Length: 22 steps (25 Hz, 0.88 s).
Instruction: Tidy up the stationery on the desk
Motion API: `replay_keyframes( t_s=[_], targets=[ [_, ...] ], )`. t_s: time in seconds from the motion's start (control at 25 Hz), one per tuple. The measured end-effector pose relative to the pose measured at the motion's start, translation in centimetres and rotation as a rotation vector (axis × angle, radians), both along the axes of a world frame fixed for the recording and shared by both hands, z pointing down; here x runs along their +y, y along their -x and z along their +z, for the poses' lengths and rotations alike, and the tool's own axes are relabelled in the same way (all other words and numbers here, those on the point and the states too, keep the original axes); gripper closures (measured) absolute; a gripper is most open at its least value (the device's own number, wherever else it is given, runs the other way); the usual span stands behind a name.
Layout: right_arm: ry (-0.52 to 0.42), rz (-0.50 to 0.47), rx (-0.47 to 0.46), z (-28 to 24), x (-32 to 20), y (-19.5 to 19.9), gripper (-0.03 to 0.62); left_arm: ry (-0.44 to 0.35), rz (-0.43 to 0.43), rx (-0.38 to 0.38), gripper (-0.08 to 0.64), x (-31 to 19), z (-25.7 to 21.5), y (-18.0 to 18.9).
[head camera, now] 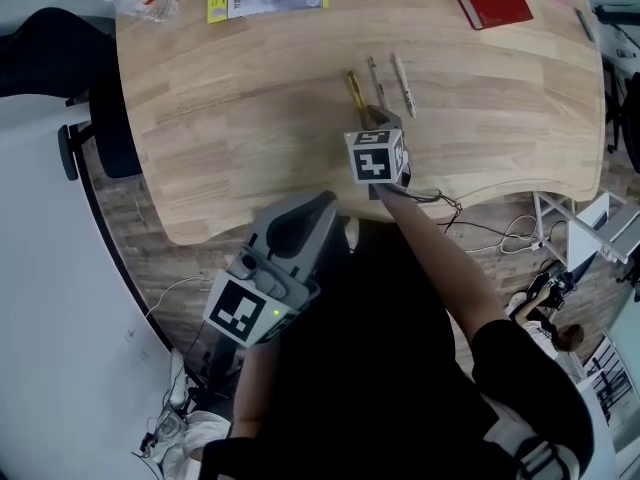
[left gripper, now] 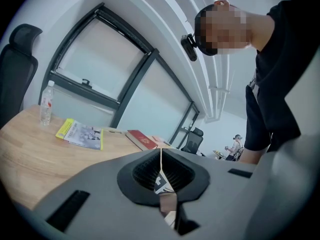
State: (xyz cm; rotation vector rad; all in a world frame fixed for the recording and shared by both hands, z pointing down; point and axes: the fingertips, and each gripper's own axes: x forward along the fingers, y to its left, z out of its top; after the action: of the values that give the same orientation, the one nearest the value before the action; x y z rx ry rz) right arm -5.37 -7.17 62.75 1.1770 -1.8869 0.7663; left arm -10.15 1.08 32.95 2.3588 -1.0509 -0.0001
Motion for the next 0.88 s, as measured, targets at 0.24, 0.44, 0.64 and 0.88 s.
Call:
replay_keyframes(
  t_s=[0.24, 0.44, 0.64, 0.88],
  targets=[
    [0.001, -0.015, -0.005, 0.2, 0.0, 0.2, 0.504, 0.005, 0.012, -0.021, 0.525, 0.1, 0.0, 0.0],
    [-0.023, -0.034, -0.02, -0.5, 0.1, 0.2, 0.485, 0.013, -0.001, -0.032, 0.525, 0.5, 0.0, -0.3],
    [-0.041, -0.049, -0.048, -1.7, 0.2, -0.3, 0.486, -0.032, 0.012, -0.011, 0.525, 0.6, -0.9, -1.5],
    [-0.07, -0.076, -0.063, -3.1, 0.5, -2.6, 0.515, -0.042, 0.034, -0.026, 0.525, 0.9, -1.1, -3.4]
  ],
)
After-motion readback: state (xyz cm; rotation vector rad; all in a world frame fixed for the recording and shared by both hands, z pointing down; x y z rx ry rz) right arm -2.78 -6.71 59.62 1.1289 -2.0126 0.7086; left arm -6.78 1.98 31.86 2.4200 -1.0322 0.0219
